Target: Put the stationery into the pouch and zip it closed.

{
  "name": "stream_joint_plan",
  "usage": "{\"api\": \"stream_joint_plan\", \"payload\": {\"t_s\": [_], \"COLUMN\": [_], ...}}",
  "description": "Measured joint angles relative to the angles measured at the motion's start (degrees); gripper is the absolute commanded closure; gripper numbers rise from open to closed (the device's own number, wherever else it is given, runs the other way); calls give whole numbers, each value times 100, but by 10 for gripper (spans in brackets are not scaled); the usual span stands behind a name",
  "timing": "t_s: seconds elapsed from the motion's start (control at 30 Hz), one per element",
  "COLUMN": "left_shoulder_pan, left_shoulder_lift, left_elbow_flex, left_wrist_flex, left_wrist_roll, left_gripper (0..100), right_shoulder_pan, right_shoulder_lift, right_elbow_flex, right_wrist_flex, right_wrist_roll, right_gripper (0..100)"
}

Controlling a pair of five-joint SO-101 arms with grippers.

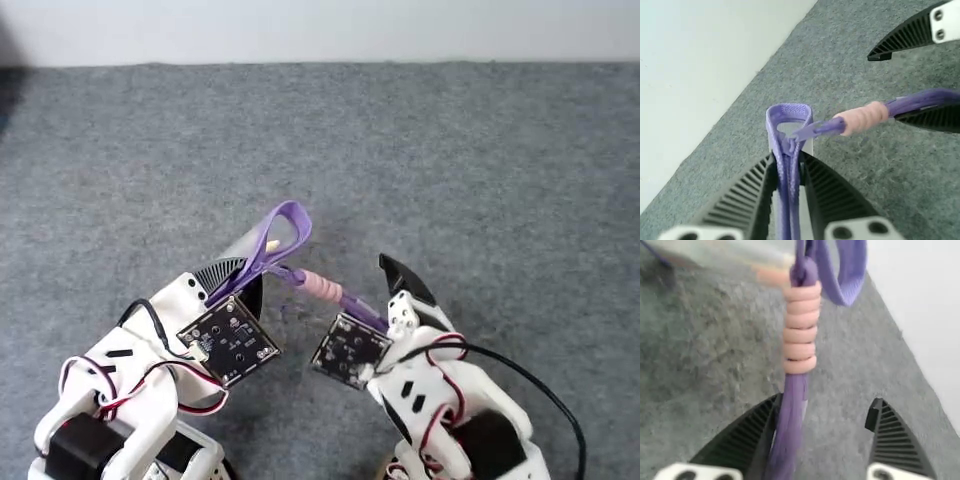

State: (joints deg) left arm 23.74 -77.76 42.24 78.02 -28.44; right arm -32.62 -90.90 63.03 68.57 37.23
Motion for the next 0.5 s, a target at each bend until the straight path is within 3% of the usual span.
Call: {"api": "stream_joint_plan", "payload": {"t_s": [0.5], "left_shoulder_pan": [0], "left_shoulder_lift": [0], "left_elbow_flex": [0], "left_wrist_flex": [0], "left_wrist_roll": [88], "left_gripper": [988], "right_shoulder_pan": [-1767], "right_shoulder_lift": [-264], "right_elbow_flex": [-404], "right_wrist_flex": [53], "right_wrist_roll": [-1688], "right_gripper": [746]}}
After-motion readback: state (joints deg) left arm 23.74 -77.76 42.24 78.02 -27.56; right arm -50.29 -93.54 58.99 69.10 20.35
